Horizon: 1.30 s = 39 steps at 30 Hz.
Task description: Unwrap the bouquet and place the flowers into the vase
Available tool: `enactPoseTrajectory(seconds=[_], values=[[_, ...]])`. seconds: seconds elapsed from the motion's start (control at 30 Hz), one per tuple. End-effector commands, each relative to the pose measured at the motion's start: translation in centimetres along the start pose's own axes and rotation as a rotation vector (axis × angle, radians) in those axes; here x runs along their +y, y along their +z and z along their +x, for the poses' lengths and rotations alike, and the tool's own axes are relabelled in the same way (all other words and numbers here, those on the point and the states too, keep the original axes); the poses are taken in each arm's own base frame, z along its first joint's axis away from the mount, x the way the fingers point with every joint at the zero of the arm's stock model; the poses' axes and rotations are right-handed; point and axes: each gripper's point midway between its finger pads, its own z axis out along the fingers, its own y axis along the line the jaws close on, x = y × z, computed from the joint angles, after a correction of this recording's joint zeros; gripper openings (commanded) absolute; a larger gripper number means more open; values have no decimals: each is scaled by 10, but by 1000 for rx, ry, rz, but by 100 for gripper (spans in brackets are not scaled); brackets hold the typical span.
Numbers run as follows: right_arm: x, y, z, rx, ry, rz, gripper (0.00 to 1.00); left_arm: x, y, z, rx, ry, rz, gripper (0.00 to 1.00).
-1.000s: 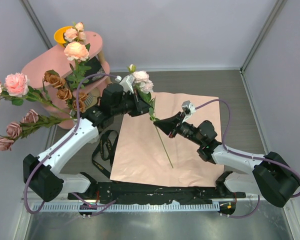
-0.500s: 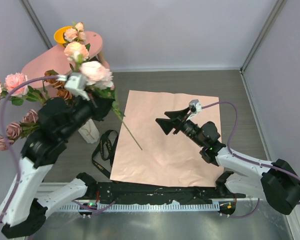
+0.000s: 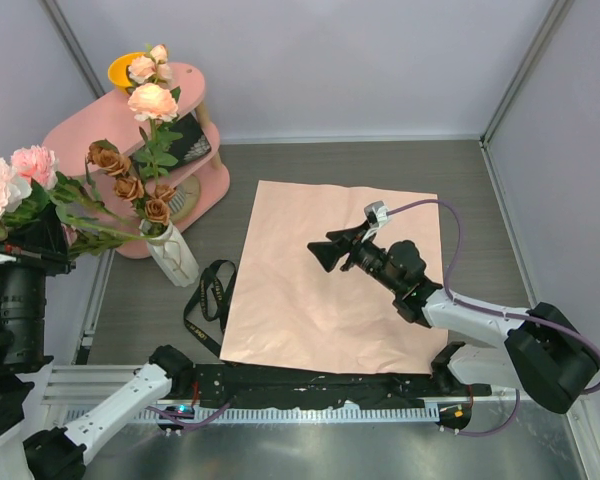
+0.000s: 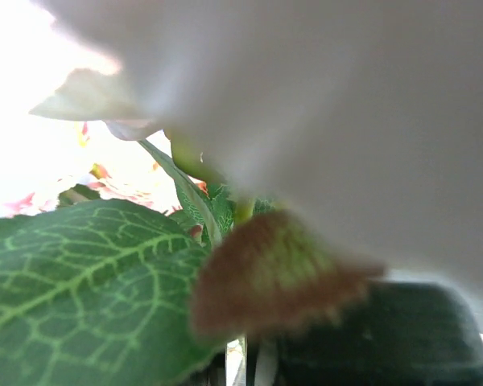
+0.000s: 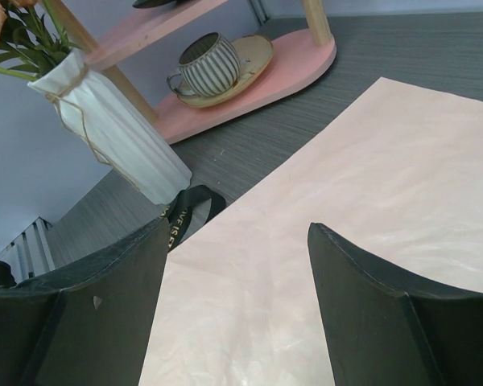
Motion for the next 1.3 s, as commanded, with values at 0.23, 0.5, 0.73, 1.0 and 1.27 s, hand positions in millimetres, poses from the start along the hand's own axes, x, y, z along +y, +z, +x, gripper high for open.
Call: enactPoseTrajectory(seconds=[0.23,0.5,0.73,1.0,1.27], values=[[7,12,-20,-58,-8,-17,75,7,29,2,-4,112,-151,0],[9,12,-20,-53,-7,-30,75,-7,42,8,-29,91,-128,0],[6,13,-18,-53,1,-20,75,-13,50,44,-5,103,-135,0],[9,14,-19,-48,2,-33,75,-11,52,100,76,139,-166,1],[11,21,-9,-18,31,-55,75,-5,47,139,158,181,-192,14]])
